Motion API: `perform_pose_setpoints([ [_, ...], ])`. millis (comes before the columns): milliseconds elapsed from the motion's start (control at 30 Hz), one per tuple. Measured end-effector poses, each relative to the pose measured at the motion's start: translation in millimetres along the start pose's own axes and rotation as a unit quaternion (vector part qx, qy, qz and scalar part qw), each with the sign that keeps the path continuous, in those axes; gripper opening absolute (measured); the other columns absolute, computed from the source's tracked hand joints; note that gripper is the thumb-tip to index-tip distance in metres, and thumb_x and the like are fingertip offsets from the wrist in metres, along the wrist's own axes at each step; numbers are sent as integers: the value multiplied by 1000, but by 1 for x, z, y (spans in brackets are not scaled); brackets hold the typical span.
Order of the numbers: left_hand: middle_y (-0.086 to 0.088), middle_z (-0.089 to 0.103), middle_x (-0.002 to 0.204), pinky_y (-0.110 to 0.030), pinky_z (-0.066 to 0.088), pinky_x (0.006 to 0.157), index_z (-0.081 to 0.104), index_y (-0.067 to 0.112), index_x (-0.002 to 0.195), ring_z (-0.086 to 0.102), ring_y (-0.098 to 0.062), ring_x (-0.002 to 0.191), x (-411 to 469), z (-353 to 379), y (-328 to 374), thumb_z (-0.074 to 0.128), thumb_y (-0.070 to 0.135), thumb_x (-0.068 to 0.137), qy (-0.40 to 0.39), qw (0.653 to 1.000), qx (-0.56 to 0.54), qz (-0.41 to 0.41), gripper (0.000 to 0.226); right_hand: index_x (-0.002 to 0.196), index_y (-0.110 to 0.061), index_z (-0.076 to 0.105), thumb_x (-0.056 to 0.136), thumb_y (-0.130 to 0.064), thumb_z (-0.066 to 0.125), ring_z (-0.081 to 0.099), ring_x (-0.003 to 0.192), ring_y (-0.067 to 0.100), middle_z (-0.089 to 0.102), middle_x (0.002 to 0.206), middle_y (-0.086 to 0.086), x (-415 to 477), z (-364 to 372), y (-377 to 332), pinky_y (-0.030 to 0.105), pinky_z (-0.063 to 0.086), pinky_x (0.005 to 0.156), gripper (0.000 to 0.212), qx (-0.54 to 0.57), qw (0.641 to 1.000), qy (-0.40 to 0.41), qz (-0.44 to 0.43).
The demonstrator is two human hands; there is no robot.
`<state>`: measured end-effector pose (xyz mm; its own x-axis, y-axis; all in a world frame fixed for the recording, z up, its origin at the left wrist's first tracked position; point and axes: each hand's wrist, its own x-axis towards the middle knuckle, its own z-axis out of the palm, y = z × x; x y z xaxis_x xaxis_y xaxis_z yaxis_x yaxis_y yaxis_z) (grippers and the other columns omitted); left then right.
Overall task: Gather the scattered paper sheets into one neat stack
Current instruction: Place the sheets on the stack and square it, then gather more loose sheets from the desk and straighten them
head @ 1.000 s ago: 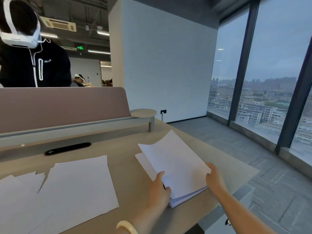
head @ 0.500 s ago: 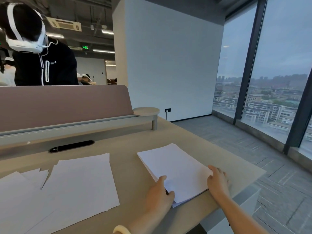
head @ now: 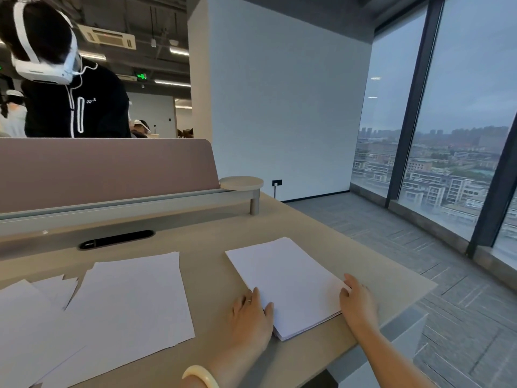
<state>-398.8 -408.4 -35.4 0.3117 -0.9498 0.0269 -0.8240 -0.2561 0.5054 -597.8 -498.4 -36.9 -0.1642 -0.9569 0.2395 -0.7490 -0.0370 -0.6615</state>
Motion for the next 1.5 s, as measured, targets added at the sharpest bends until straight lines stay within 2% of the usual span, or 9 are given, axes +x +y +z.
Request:
perform_pose_setpoints([
  [200, 1, 22, 155, -33, 18, 113, 9, 15, 151, 20, -23, 140, 1, 3, -2, 12, 52, 98, 12, 997, 72, 23, 65, 137, -19, 45, 96, -12, 38, 56, 101, 31, 58, 116, 17, -4, 0, 0, 33, 45, 83, 42, 22, 999, 27, 7],
  [333, -2, 18, 156, -33, 20, 110, 7, 14, 151, 19, -25, 138, 1, 10, -4, -43, 72, 48, 27, 993, 104, 43, 129, 137, -16, 45, 96, -11, 38, 56, 103, 32, 60, 111, 18, -5, 0, 0, 33, 45, 82, 42, 3, 999, 32, -10],
  [467, -3, 15, 158, -36, 18, 112, 10, 18, 151, 16, -26, 140, 2, 12, -6, -43, 73, 45, 8, 992, 119, 47, 131, 137, -14, 44, 96, -10, 38, 54, 107, 32, 62, 112, 19, -5, 0, -1, 36, 46, 85, 42, 0, 1000, 28, -13],
  [567, -3, 9, 159, -38, 14, 116, 9, 18, 151, 11, -27, 143, 1, 12, -7, -7, 57, 89, -7, 995, 92, 30, 75, 140, -13, 41, 97, -15, 39, 51, 117, 31, 57, 127, 16, -4, 0, 0, 39, 44, 97, 42, 9, 1000, 21, -12],
  [667, 1, 5, 160, -39, 12, 118, 10, 22, 151, 8, -25, 145, -1, 4, -8, 14, 45, 99, 0, 1000, 16, 20, 57, 139, -13, 41, 97, -23, 42, 40, 131, 28, 49, 140, 10, -5, -1, -2, 41, 35, 108, 43, -5, 999, 28, -23],
  [800, 2, 11, 159, -37, 17, 118, 7, 22, 151, 15, -22, 145, -2, -11, -12, 24, 45, 99, -11, 991, -137, 8, 60, 140, -16, 40, 97, -32, 42, 32, 138, 24, 42, 146, 4, -21, -5, -18, 41, 26, 115, 46, 0, 998, 43, -51],
  [1000, -5, 20, 157, -39, 22, 117, 17, 17, 150, 21, -23, 144, -17, -60, -46, 37, 40, 97, 63, 980, -186, 11, 61, 137, -19, 44, 96, -35, 44, 36, 136, 20, 44, 145, 0, -59, 8, -85, 39, 26, 115, 44, 33, 992, 15, -123],
  [1300, -4, 22, 155, -37, 29, 111, 17, 21, 149, 26, -27, 140, -76, -171, -200, 41, 44, 95, 186, 975, -23, -118, 64, 143, -18, 32, 93, -43, 49, 42, 132, 22, 37, 147, 3, -157, 95, -193, 33, 35, 106, 59, 59, 956, -235, -164],
  [1500, -6, 24, 154, -39, 31, 109, 20, 21, 148, 27, -30, 139, -132, -239, -324, 45, 55, 89, 235, 935, 46, -261, 72, 143, -17, 32, 90, -50, 49, 33, 138, 20, 33, 150, 2, -196, 141, -238, 35, 30, 112, 65, 11, 954, -240, -178],
])
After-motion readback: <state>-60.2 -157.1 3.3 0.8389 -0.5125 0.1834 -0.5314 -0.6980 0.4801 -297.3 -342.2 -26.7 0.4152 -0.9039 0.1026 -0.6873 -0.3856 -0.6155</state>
